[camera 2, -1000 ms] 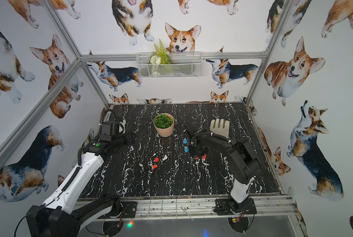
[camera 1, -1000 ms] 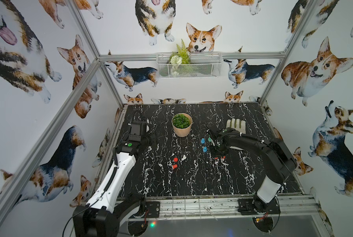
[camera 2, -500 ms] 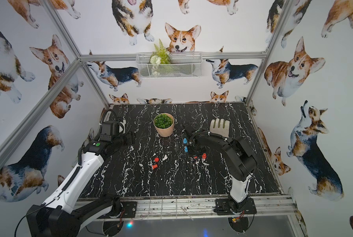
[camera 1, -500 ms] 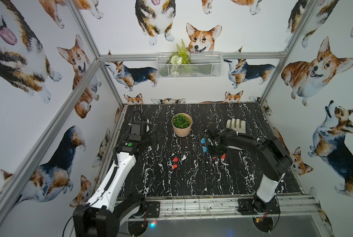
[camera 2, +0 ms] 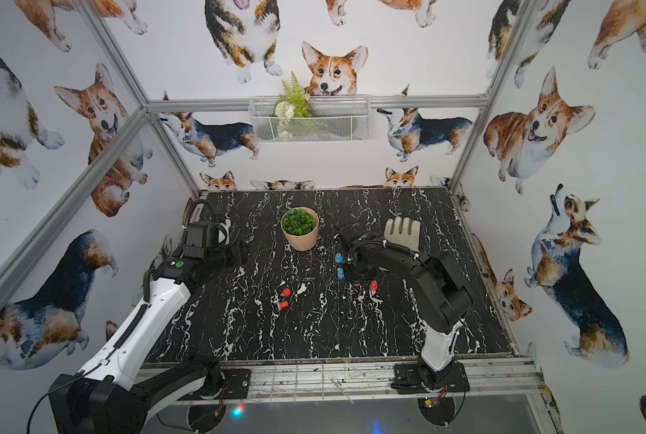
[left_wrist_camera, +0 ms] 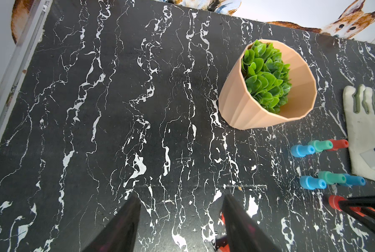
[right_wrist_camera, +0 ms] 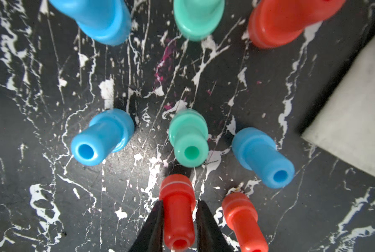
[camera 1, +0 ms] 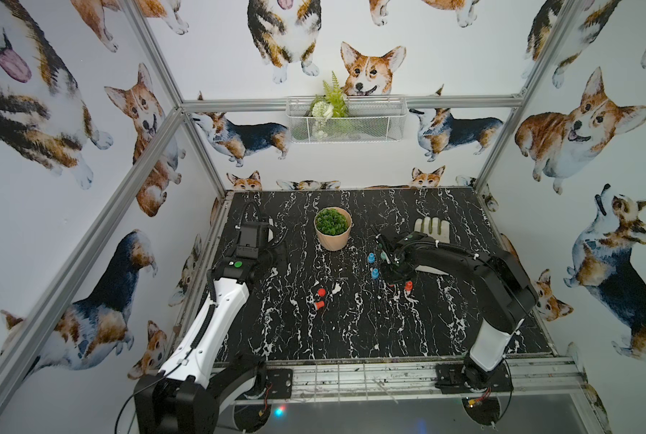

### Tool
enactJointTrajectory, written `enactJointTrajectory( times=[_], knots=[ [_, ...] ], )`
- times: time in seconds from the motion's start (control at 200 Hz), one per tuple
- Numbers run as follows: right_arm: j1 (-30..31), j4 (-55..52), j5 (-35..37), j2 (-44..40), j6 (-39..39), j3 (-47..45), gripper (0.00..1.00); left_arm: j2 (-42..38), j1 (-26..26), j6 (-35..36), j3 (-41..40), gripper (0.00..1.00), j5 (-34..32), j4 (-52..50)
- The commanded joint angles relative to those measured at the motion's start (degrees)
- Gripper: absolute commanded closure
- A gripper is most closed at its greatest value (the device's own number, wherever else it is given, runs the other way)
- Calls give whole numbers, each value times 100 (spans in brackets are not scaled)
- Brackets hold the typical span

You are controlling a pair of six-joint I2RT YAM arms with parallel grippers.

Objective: Close the stamp cap
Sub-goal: Place the stamp at the center of the board.

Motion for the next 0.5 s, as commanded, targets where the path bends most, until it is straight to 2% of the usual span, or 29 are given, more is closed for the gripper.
enactJointTrajectory(
  times=[0.0,0.065,0.2,0.381,0.496],
  knots=[
    [2,-183,27,-58,-15,58,69,15,10,59,37,36,-1,-2],
    [2,-200,11,-36,-15,58,70,19,8,54,39,36,-7,-2],
    [2,-227,-49,18,-6,35,81,24,10,54,39,36,-2,-11],
    [2,-231,-88,65,-4,-27,89,32,6,53,39,36,-1,-11],
    [2,-277,-107,199,-19,-10,91,50,10,54,48,36,2,-20]
  ],
)
